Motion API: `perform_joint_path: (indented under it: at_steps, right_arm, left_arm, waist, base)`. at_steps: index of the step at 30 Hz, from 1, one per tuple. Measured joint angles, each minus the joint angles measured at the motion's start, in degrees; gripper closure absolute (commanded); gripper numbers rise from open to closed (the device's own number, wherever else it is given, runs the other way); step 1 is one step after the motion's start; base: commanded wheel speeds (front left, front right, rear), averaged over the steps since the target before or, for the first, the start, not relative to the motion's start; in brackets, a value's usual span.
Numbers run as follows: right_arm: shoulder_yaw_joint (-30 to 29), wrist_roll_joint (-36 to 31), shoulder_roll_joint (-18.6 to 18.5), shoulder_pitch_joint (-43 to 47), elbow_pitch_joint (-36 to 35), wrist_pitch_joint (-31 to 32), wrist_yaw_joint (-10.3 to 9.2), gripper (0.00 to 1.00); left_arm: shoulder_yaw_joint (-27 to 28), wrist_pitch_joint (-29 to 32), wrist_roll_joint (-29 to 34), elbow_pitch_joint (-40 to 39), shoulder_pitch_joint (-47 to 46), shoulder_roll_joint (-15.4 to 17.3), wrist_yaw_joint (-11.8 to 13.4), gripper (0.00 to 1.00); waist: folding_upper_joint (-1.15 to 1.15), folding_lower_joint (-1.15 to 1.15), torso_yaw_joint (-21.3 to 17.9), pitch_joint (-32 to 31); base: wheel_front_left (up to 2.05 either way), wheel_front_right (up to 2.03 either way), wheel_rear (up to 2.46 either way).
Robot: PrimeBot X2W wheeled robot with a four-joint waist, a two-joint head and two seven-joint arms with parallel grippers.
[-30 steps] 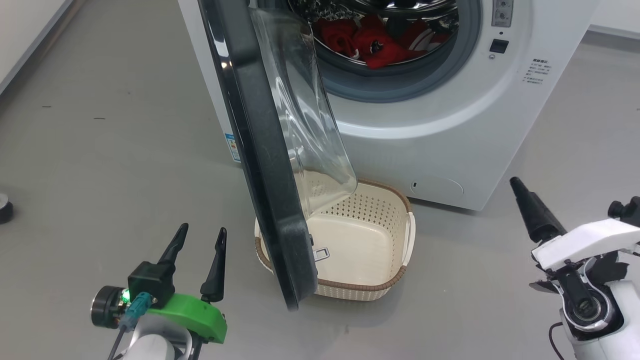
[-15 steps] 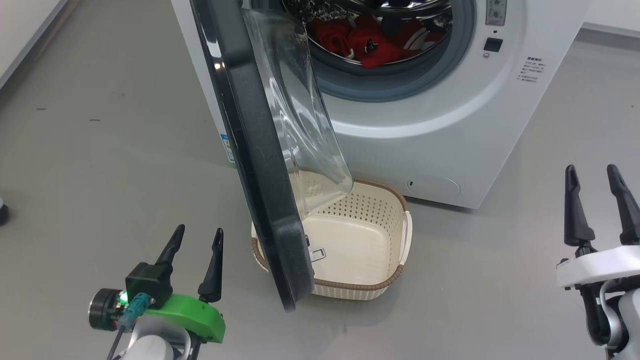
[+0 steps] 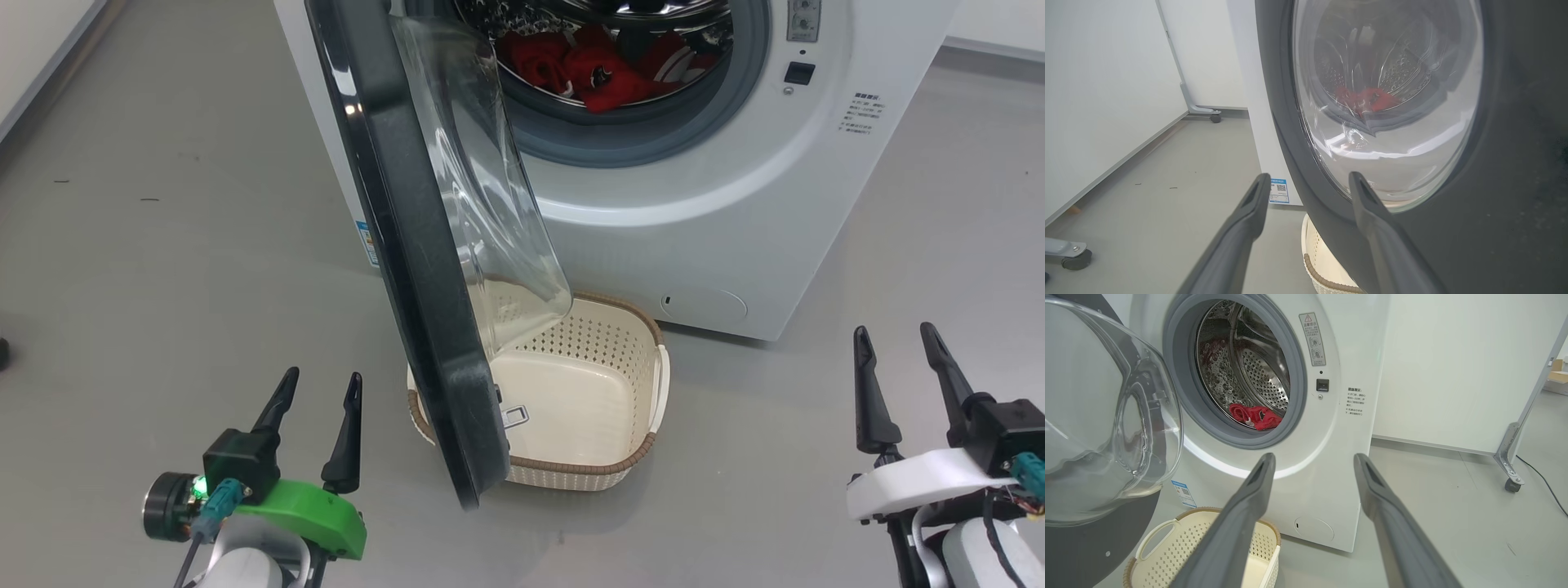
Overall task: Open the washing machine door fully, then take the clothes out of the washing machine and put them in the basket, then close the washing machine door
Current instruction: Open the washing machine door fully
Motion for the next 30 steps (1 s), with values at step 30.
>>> perform_joint_path:
  at_steps: [30]
  right_arm:
    - [-2.6,-7.6,8.7,6.8,-3.9,0.0,1.21,0.0]
  left_arm:
    - [0.5,0.0,0.0,0.8,0.0,0.0,0.4,0.0]
  waist:
    - [0.0,0.0,-0.7,-0.5]
  base:
    - [0.0,0.0,0.0]
